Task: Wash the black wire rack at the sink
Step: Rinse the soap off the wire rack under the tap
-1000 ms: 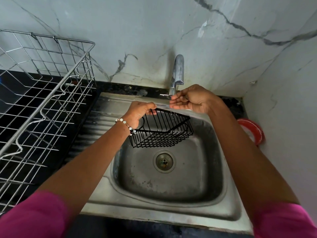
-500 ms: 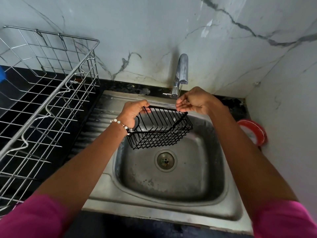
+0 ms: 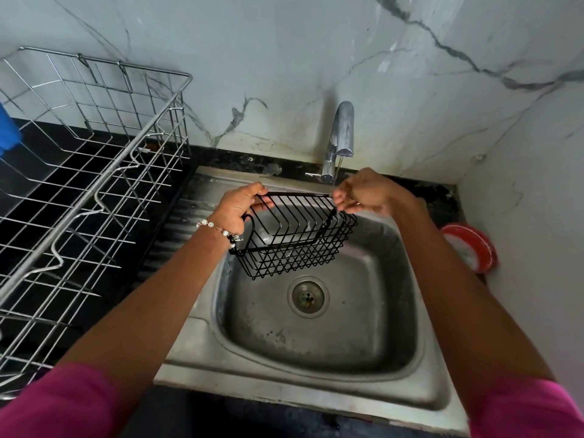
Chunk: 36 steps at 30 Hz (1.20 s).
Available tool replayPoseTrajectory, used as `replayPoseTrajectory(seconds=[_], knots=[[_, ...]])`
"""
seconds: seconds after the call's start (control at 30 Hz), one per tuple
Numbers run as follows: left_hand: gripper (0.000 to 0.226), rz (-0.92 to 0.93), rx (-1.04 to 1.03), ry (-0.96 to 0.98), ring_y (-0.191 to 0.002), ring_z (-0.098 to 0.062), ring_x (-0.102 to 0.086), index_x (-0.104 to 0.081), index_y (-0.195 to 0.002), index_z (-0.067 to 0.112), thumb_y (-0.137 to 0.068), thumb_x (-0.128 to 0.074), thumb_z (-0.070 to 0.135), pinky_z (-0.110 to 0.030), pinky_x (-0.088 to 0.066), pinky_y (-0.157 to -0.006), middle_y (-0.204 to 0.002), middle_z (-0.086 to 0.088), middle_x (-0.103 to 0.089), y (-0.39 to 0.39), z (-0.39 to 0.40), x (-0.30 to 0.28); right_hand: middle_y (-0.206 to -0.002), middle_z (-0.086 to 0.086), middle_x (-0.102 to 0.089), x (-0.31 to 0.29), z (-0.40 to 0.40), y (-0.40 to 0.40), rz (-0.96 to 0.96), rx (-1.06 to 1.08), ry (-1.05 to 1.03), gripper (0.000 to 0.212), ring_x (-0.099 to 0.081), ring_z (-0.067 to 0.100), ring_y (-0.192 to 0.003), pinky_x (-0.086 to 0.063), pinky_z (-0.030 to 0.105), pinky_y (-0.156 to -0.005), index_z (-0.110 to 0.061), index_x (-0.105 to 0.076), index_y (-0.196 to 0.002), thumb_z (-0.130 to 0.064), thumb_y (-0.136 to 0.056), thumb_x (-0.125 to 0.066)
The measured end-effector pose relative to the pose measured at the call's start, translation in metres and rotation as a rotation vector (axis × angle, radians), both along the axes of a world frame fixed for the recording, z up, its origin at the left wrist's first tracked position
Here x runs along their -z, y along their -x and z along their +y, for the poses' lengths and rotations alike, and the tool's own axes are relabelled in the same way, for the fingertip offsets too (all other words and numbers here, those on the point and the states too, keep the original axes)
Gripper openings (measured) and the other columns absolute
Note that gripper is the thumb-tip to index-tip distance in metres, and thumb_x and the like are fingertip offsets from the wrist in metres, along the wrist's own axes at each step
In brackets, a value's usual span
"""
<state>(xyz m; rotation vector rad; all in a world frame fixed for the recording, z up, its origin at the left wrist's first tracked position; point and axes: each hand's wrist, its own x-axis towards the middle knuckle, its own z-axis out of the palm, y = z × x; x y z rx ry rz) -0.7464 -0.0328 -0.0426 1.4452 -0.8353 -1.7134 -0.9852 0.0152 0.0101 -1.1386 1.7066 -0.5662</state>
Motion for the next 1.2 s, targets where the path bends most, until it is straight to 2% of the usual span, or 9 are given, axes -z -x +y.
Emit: replayPoseTrajectory(seconds=[0.17,0.27,0.4,0.5,0.67,0.83,1.0,1.1,1.2], knots=[[0.011,0.015,0.035,-0.002,-0.056,-0.012,-0.07,-0.063,-0.076,0.011,-0.086,-0.061,0.009,-0.019,-0.052,-0.062,-0.061,-0.001,-0.071,-0.002,-0.002,-0.001,-0.152,0.009,-0.026,0.035,0.019,0.007,0.517,-0.51,0.008,0.088,-0.021,0.032,-0.14,-0.019,0.057,-0.111,-0.028,-0.033,-0.143,-0.03,-0.07,-0.081],[0.016,0.009,0.088,-0.076,-0.055,-0.007,-0.069,-0.06,-0.072,0.017,-0.088,-0.059,0.016,-0.018,-0.046,-0.054,-0.059,0.003,-0.07,-0.003,0.0,-0.003,-0.15,0.007,-0.025,0.056,0.032,-0.001,0.784,-0.517,0.121,0.093,-0.01,0.031,-0.141,-0.014,0.063,-0.109,-0.028,-0.036,-0.138,-0.051,-0.06,-0.081],[0.043,0.046,0.097,-0.162,-0.055,-0.006,-0.067,-0.045,-0.048,0.02,-0.088,-0.06,0.024,-0.025,-0.039,-0.059,-0.067,0.002,-0.069,-0.005,0.0,0.001,-0.092,-0.006,-0.055,0.05,0.033,0.005,0.672,-0.363,0.286,0.039,-0.051,0.019,-0.103,-0.04,0.045,-0.095,-0.027,-0.059,-0.085,-0.055,-0.064,-0.077],[0.035,0.074,0.058,-0.194,-0.056,-0.01,-0.068,-0.05,-0.059,0.021,-0.089,-0.062,0.034,-0.032,-0.044,-0.07,-0.074,0.002,-0.07,-0.005,0.001,0.001,-0.068,-0.009,-0.056,0.038,0.032,0.013,0.618,-0.4,0.297,0.04,-0.054,0.013,-0.069,-0.046,0.032,-0.072,-0.028,-0.051,-0.063,-0.056,-0.06,-0.079],[0.058,-0.183,0.229,0.038,-0.108,-0.023,-0.055,-0.049,-0.132,0.02,-0.09,-0.05,0.06,-0.047,-0.039,-0.096,-0.112,-0.001,-0.061,0.015,0.019,0.005,-0.072,-0.007,-0.058,0.029,0.028,0.028,0.631,-0.35,0.256,0.04,-0.054,0.012,-0.07,-0.042,0.028,-0.067,-0.023,-0.058,-0.067,-0.056,-0.059,-0.08],[0.085,-0.143,0.413,0.071,-0.105,-0.021,-0.055,-0.05,-0.13,0.039,-0.054,-0.076,0.068,-0.074,-0.039,-0.085,-0.128,0.011,-0.053,0.012,0.043,0.029,-0.078,-0.008,-0.057,0.027,0.027,0.039,0.527,-0.32,0.17,0.037,-0.055,0.016,-0.079,-0.041,0.029,-0.073,-0.023,-0.059,-0.068,-0.052,-0.06,-0.081],[0.14,-0.307,0.55,0.015,-0.119,-0.026,-0.056,-0.024,-0.15,0.029,-0.03,-0.081,0.075,-0.051,-0.05,-0.082,-0.139,-0.003,-0.053,0.015,0.053,0.046,-0.111,-0.005,-0.054,0.031,0.031,0.04,0.411,-0.221,0.117,0.043,-0.06,0.02,-0.086,-0.055,0.032,-0.063,-0.018,-0.062,-0.089,-0.041,-0.061,-0.085],[0.11,-0.324,0.531,0.007,-0.102,-0.032,-0.067,-0.052,-0.131,0.019,-0.038,-0.081,0.072,-0.045,-0.056,-0.077,-0.122,-0.006,-0.065,0.016,0.045,0.046,-0.135,0.004,-0.046,0.034,0.028,0.044,0.393,-0.163,0.097,0.053,-0.061,0.02,-0.091,-0.054,0.028,-0.064,-0.02,-0.06,-0.102,-0.041,-0.061,-0.085],[0.053,-0.292,0.512,0.01,-0.085,-0.036,-0.07,-0.067,-0.106,0.014,-0.068,-0.08,0.048,-0.041,-0.059,-0.067,-0.113,-0.01,-0.067,0.017,0.035,0.039,-0.145,0.007,-0.043,0.033,0.02,0.046,0.546,-0.241,0.068,0.062,-0.047,0.029,-0.125,-0.038,0.037,-0.1,-0.02,-0.059,-0.118,-0.048,-0.066,-0.078]])
